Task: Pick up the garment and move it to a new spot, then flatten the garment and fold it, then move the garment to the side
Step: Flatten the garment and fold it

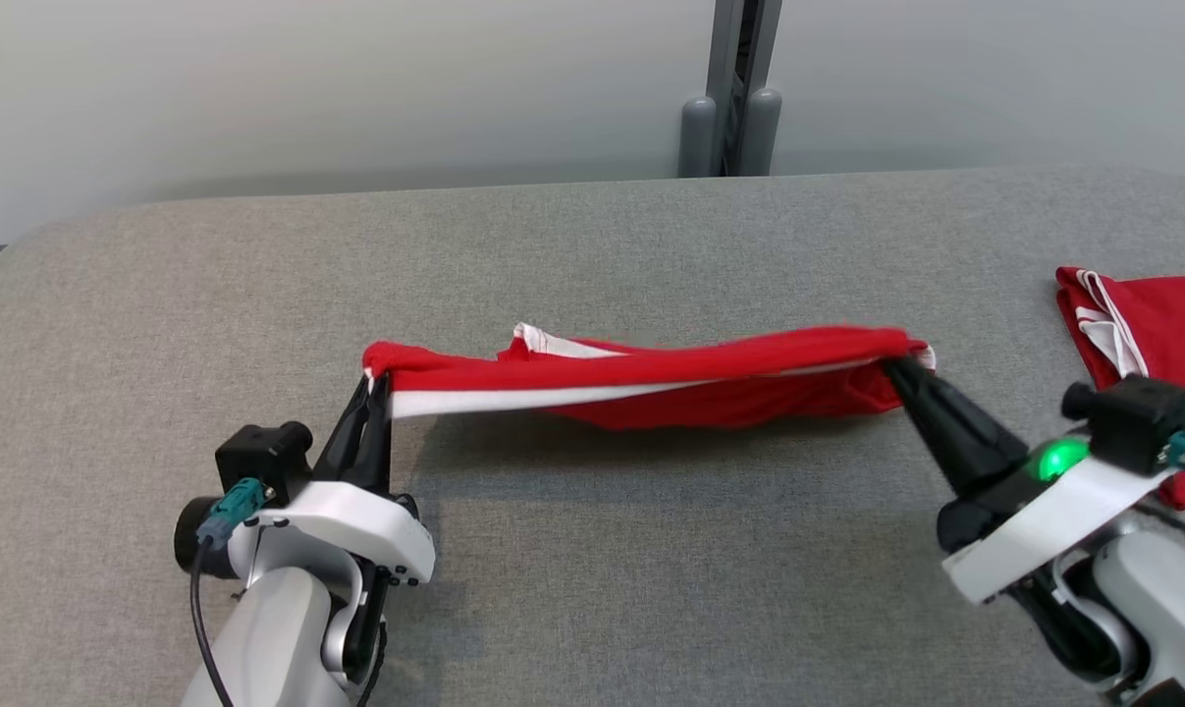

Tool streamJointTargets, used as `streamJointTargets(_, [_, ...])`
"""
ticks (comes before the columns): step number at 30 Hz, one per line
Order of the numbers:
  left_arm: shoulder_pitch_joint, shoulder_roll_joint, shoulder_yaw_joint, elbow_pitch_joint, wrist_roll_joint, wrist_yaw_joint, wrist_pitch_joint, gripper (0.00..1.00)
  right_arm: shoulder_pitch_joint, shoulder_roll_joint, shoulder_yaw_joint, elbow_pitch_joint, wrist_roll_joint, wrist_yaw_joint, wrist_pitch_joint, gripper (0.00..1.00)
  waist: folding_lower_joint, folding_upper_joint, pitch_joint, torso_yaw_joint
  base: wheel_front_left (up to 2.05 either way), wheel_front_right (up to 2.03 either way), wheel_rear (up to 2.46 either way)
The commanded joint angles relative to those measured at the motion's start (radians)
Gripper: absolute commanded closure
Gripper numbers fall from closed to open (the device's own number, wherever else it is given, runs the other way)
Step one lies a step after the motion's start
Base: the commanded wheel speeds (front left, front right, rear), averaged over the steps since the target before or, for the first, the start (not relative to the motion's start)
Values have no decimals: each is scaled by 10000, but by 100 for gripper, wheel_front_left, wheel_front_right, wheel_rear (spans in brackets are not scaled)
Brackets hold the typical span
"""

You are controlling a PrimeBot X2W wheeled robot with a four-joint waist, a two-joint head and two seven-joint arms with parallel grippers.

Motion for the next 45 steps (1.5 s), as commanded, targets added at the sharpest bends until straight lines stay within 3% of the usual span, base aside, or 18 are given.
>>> streamJointTargets(1, [-17, 77, 51, -252, -71, 45, -34, 100, -95, -72, -346, -173, -27, 1, -44, 100, 0, 0, -24, 0, 0, 0, 0])
streamJointTargets(9, [-48, 38, 245, -1843, -396, -156, -14, 100, -448, -43, -1613, -256, -863, -1, 144, 100, 0, 0, -235, 15, 0, 0, 0])
streamJointTargets(16, [-481, -76, 364, -3308, -1246, 82, 348, 100, -1162, 255, -2638, -158, -2224, -1, 1002, 100, 0, 0, -462, 51, 0, 0, 0])
streamJointTargets(27, [-509, -137, 498, -4683, -2541, 760, 971, 100, -1557, 876, -3017, -346, -3025, -1, 2265, 100, 0, 0, -683, 51, 0, 0, 0])
streamJointTargets(31, [-879, -59, 548, -4638, -2961, 728, 1665, 100, -1841, 1083, -3172, -197, -2881, -1, 2666, 100, 0, 0, -446, 46, 0, 0, 0])
streamJointTargets(39, [-3851, 410, 1046, -3605, -3580, 647, 2897, 100, -4478, 1106, -3027, 537, -2972, -1, 3399, 100, 0, 0, 1301, -7, 0, 0, 0])
streamJointTargets(45, [-7120, 565, 1282, -2159, -3374, 581, 2728, 100, -7556, 1407, -2785, 2083, -3212, -2, 3116, 100, 0, 0, 2890, -177, 0, 0, 0])
